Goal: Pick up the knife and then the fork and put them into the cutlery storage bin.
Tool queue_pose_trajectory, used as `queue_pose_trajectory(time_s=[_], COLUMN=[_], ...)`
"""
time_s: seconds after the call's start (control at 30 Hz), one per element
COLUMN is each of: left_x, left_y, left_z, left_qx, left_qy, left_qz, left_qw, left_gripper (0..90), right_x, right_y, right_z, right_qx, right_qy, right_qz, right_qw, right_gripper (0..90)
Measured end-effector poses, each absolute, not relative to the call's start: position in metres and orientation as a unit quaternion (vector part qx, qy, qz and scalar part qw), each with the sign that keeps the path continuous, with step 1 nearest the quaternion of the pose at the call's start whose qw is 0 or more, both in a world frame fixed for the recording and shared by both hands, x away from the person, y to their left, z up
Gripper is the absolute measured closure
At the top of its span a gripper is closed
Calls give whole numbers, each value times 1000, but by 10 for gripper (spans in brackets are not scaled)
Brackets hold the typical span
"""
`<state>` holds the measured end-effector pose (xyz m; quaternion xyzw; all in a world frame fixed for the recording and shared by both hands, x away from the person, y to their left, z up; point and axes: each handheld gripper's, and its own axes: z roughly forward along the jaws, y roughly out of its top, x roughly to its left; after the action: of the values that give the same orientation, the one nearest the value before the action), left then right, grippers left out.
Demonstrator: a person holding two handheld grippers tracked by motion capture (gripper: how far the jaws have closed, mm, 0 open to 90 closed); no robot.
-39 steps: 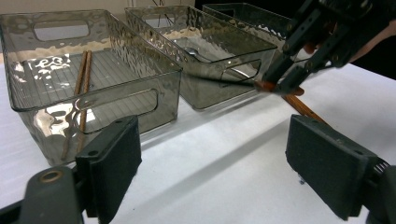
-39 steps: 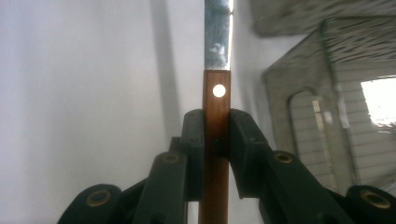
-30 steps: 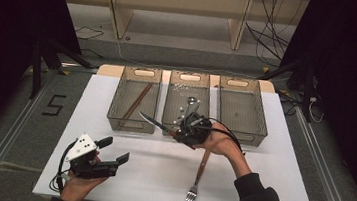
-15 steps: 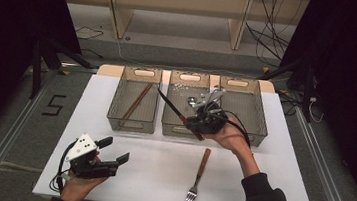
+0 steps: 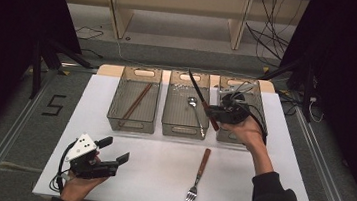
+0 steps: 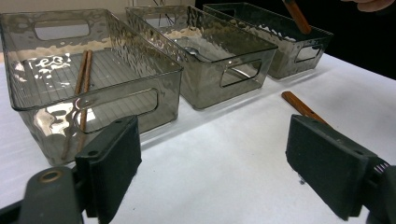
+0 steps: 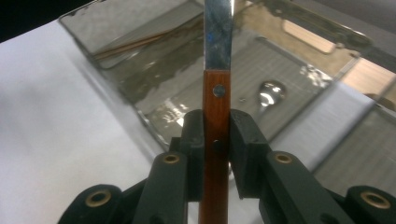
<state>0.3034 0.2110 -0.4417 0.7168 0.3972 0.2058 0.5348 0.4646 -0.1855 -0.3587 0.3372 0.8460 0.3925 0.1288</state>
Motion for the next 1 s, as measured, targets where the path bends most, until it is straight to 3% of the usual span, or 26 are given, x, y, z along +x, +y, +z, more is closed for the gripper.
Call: queue_pose_trajectory(time_s=[0.47,1.0], left_x=[303,302], left_y=[211,212], left_z=[-441,-441], left_qx=[715,710], left_qy=[398,396], left_qz=[206,208], left_qw=[537,544], left_gripper=[171,169], right_x=[484,501], right_y=[-227,-244], right_z=[-361,-374], right_qx=[433,499], right_qy=[800,772], right_qz=[385,363], right_qw=[153,154], right_gripper=[771,771])
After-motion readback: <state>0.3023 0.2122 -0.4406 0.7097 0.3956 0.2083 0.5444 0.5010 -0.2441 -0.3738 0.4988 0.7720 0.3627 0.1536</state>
